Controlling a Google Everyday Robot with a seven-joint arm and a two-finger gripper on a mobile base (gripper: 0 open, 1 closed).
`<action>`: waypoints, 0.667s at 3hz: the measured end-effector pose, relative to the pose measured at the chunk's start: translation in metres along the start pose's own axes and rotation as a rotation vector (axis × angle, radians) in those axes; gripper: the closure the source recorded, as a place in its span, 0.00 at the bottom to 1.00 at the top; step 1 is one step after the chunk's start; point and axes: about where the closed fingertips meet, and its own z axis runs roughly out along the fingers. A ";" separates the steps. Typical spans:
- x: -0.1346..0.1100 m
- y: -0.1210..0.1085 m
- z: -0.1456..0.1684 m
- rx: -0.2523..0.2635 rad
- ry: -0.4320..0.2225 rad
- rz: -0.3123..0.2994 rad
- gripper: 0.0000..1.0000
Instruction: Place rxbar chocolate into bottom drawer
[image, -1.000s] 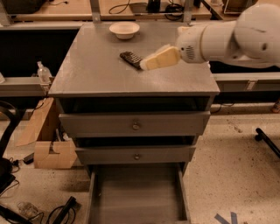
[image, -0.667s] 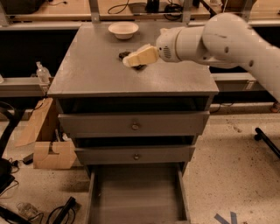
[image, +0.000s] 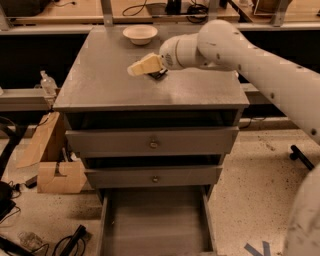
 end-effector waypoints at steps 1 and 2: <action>0.020 -0.017 0.041 -0.044 0.038 0.051 0.00; 0.031 -0.022 0.061 -0.080 0.055 0.080 0.00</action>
Offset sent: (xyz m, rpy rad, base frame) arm 0.0690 0.0158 -0.0645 0.0396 0.1645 0.0519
